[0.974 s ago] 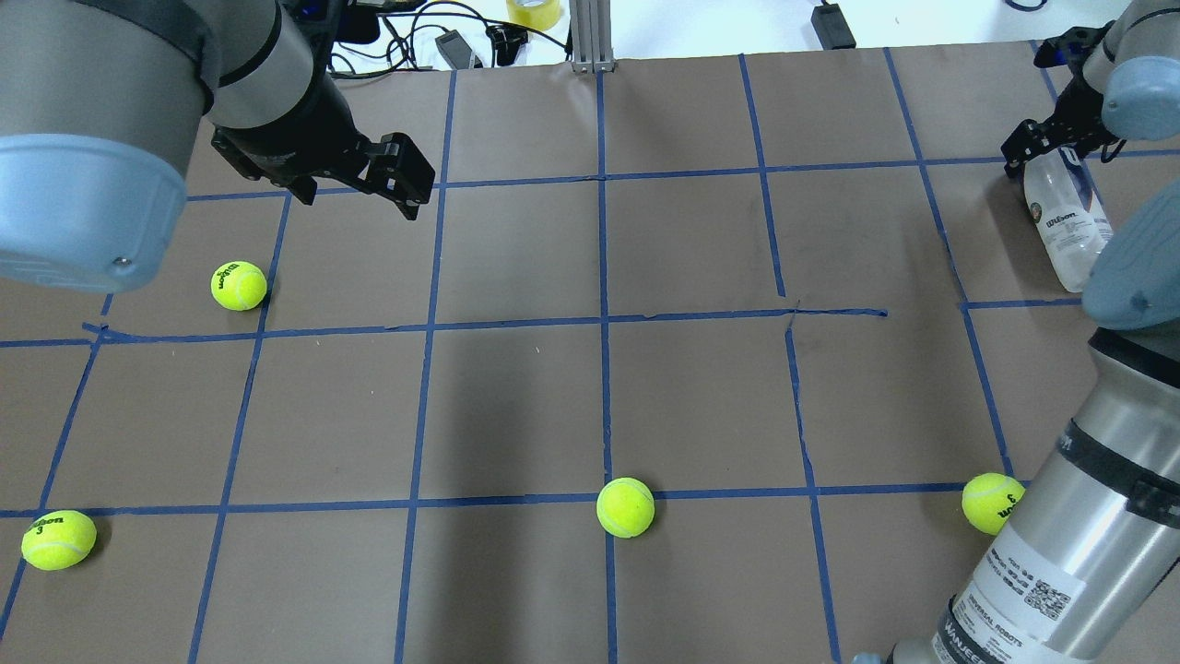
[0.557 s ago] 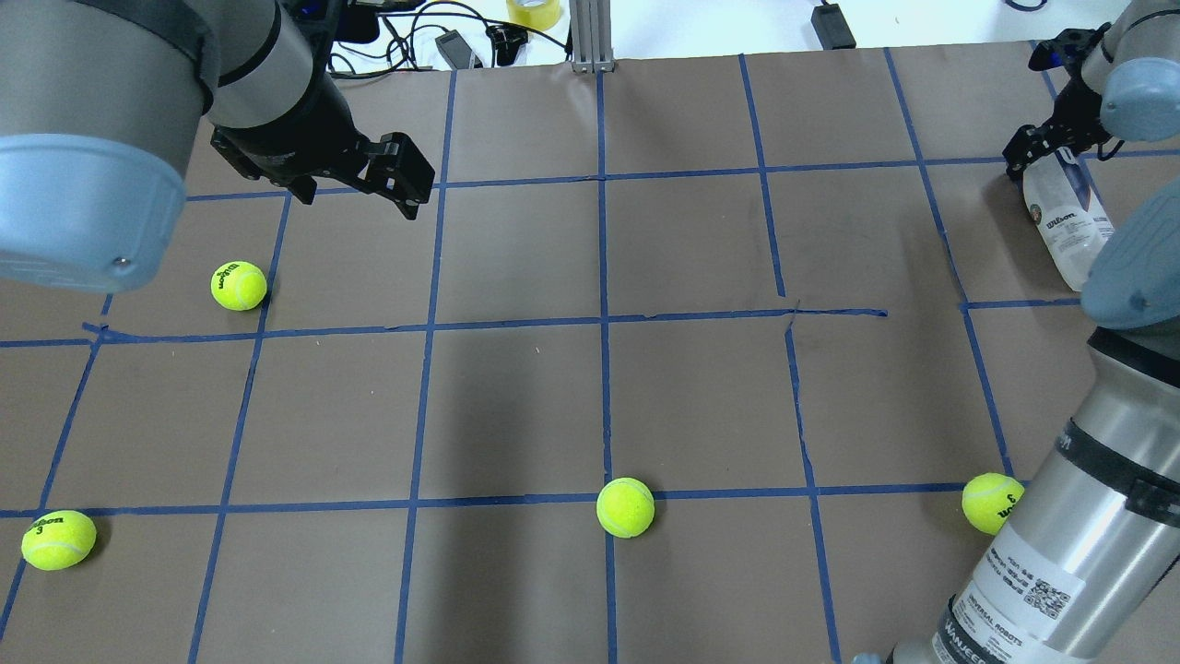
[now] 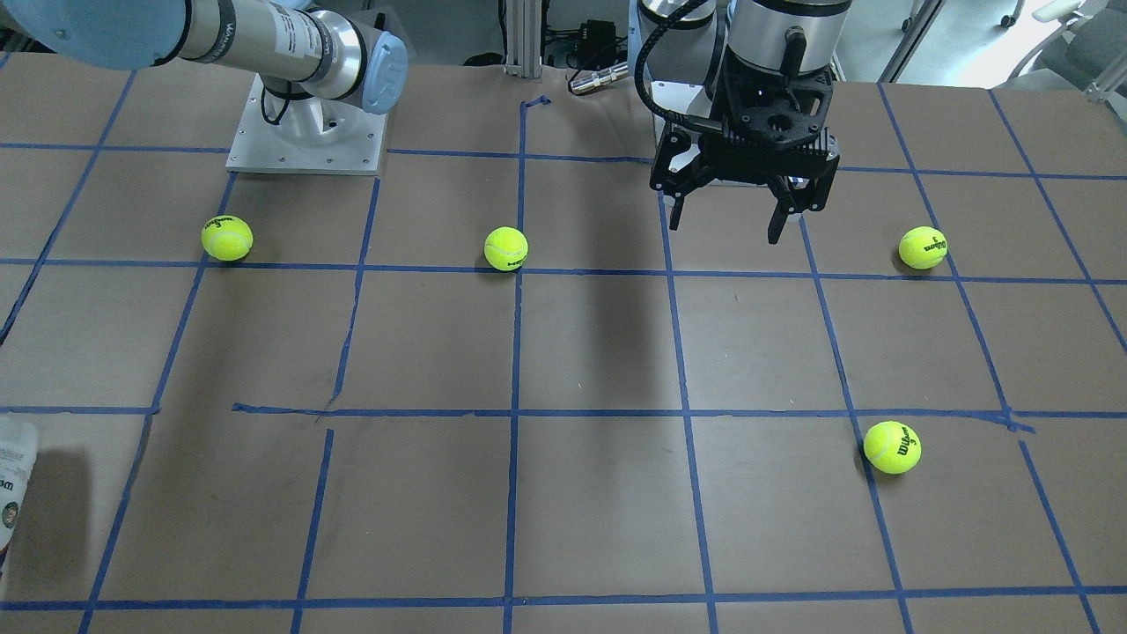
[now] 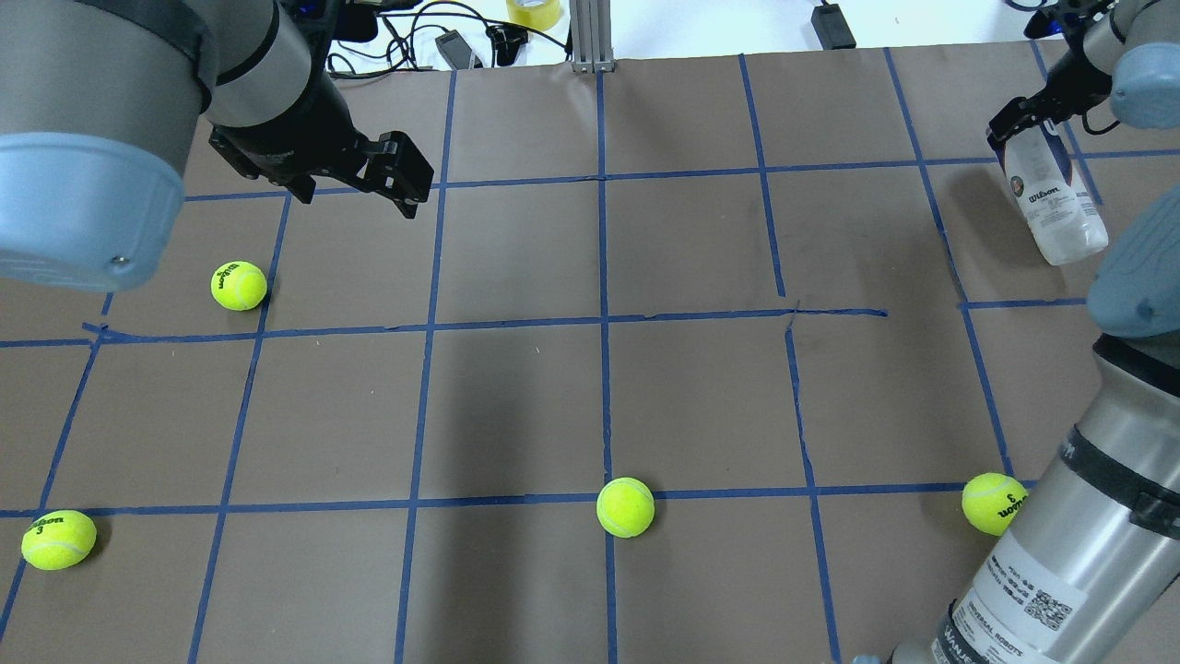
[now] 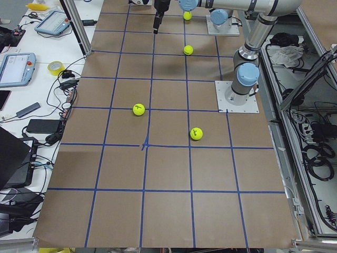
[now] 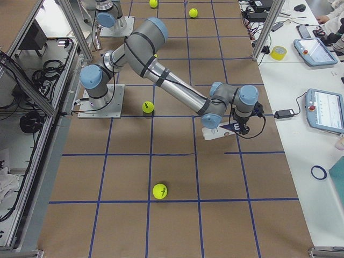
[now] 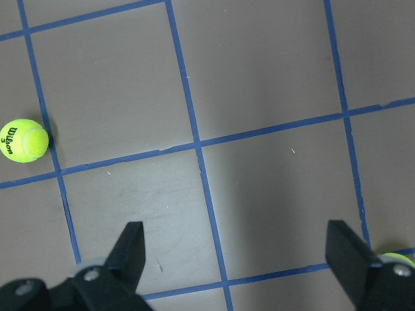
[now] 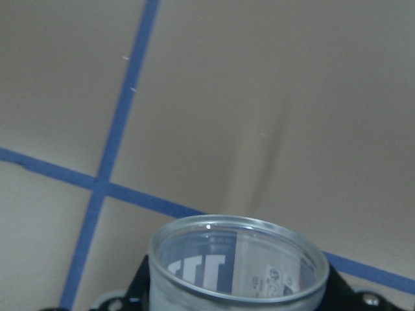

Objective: Lift up tennis ball bucket
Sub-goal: 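Carry the can with the right gripper toward the table centre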

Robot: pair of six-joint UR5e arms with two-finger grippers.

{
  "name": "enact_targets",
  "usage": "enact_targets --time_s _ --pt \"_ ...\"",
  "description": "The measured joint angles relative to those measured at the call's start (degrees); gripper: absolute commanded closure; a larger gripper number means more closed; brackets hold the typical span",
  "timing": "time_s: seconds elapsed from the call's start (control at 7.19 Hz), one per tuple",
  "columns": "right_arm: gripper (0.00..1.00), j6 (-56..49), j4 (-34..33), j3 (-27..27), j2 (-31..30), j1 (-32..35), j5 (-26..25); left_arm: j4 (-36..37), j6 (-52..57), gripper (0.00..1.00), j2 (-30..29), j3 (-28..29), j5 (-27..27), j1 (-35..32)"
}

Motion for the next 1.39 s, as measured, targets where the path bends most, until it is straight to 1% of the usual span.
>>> enact_targets --time_s 0.28,0.56,0.7,0.97,1.39 --pt "1.0 -8.8 4.4 0.1 -4.1 4.8 1.1 0.0 0.0 0.0 0.0 0.0 0.0 0.0" --pt "1.0 -15.7 7.8 0.6 -7.8 12.4 -0.1 0.0 0.0 0.0 0.1 -0.1 0.0 0.0" --pt "1.0 -18.4 8.4 0.8 -8.9 17.0 -1.5 0.0 0.0 0.0 0.1 0.0 0.0 0.0" --pt "1.0 -24.0 6.4 1.0 -9.7 25.7 -4.5 -0.1 0.1 0.0 0.1 -0.1 0.0 0.0" --pt "1.0 -28.0 3.4 3.2 -9.5 37.4 -5.5 -0.1 0.1 0.0 0.2 -0.1 0.0 0.0"
